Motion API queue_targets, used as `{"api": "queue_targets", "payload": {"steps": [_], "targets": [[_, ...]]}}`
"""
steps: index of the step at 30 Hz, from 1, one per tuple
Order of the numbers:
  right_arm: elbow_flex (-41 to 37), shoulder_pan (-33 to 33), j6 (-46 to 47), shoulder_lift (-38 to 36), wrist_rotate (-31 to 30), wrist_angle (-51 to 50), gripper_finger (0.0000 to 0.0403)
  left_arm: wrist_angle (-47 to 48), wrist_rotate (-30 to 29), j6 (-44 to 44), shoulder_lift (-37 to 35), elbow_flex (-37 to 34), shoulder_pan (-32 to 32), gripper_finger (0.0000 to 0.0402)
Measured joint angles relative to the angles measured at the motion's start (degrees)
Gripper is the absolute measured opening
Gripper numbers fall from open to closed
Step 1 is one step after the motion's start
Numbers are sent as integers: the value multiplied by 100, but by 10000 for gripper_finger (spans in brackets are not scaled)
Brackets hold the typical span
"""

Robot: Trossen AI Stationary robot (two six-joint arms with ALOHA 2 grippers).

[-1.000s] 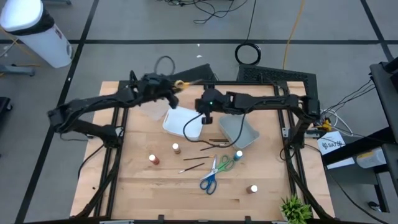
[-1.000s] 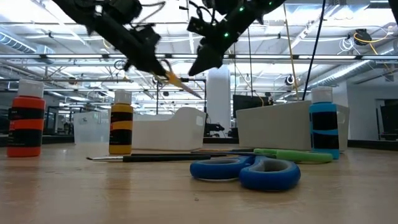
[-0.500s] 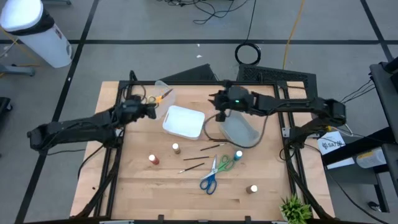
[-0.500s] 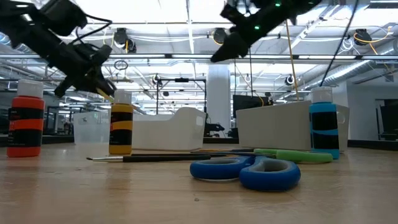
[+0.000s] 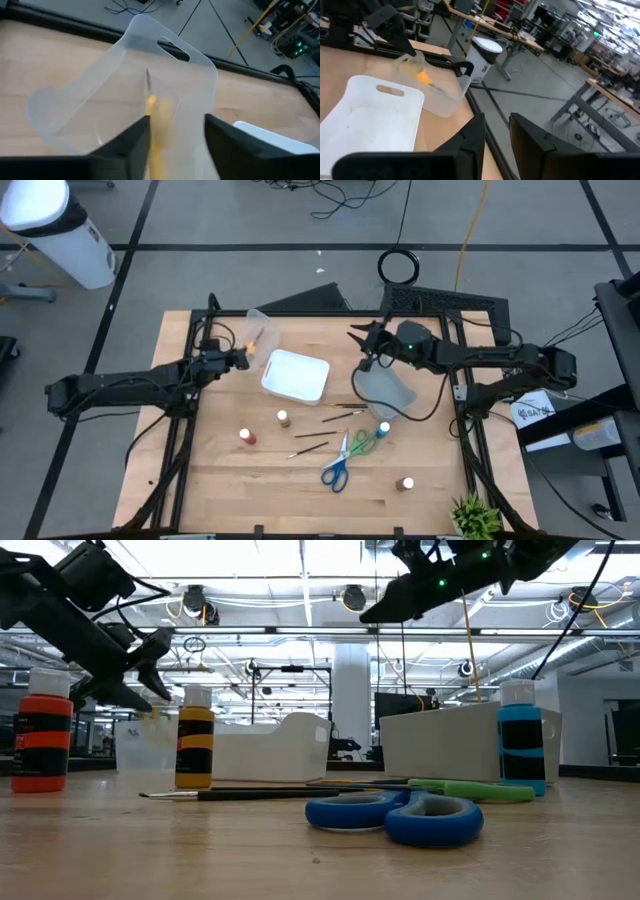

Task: Pick & Place Paint Supplies
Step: Put the yellow scissors into the transparent bin, then adjust the gray bin

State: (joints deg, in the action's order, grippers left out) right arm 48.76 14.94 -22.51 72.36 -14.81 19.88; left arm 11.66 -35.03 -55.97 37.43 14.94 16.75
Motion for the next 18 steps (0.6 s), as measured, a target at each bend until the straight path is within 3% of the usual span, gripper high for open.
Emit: {"api": "queue_targets", "payload": {"steps": [4, 8, 18], "targets": [[-90, -4, 91, -39, -192, 1, 93, -111, 45, 380, -17, 0, 0, 274], [-147, -173, 468, -56, -188, -74, 105, -460, 41, 1042, -230, 202, 4, 317], [-147, -1289, 2367, -191, -206, -1634, 112, -1780, 717, 3108, -369, 575, -112, 346]]}}
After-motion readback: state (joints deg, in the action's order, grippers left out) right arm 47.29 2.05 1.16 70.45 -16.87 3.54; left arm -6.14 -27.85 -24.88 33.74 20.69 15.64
